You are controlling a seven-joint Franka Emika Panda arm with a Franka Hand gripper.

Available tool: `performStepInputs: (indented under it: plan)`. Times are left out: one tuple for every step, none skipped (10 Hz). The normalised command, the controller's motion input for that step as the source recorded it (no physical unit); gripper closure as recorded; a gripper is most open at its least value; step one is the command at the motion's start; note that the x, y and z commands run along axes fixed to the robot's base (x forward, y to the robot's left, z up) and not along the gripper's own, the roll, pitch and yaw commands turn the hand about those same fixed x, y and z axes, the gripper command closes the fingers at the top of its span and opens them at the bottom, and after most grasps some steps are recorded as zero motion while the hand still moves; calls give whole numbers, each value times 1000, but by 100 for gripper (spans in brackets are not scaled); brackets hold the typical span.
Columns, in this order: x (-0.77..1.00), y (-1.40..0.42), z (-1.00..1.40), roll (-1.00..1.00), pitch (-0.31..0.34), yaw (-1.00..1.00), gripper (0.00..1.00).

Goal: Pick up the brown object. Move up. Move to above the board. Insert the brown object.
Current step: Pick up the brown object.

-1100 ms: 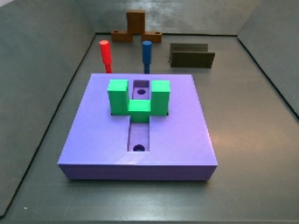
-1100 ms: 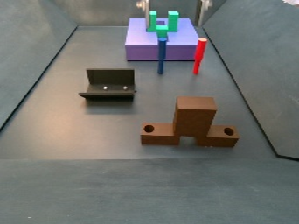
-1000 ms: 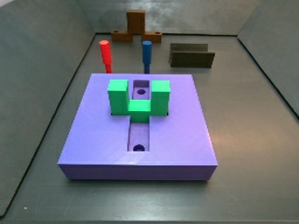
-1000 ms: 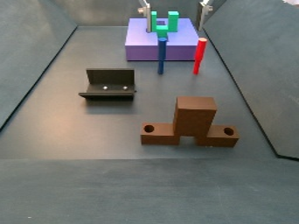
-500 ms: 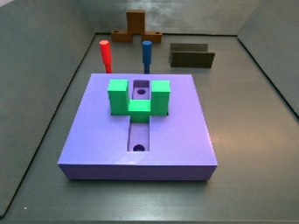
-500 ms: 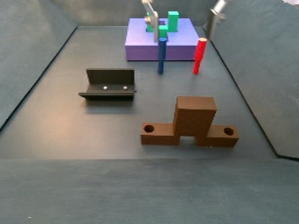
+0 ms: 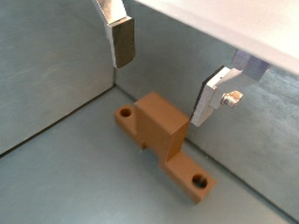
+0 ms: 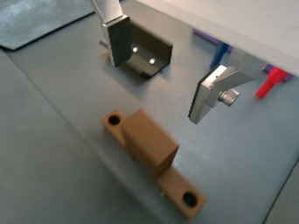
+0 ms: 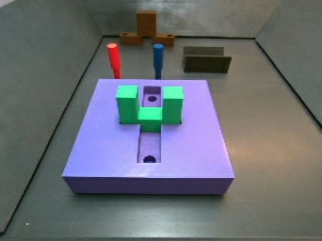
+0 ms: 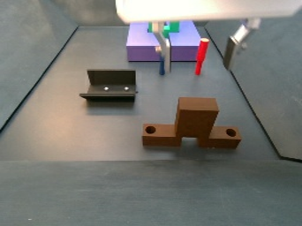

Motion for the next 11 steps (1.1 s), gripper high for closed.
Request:
performStepInputs:
  plan:
    - [11,89,-291,-91,-20,-9,0]
    - [0,120,-306,-94,-39,-6,0]
    - [0,77,-340,-100,-81,0,0]
    - [-46,17,-317,-7,-67,0,0]
    - [-89,11,-277,0,-53,-11,0]
    - [0,0,-240,0,-17,-69,0]
    - [0,0,-214,0,-1,-103,0]
    - [0,11,-177,0,0,-106,0]
    - [0,20,-143,0,0,-91,0]
    - [0,6,-94,0,0,-51,0]
    - [0,17,-69,0,0,-17,0]
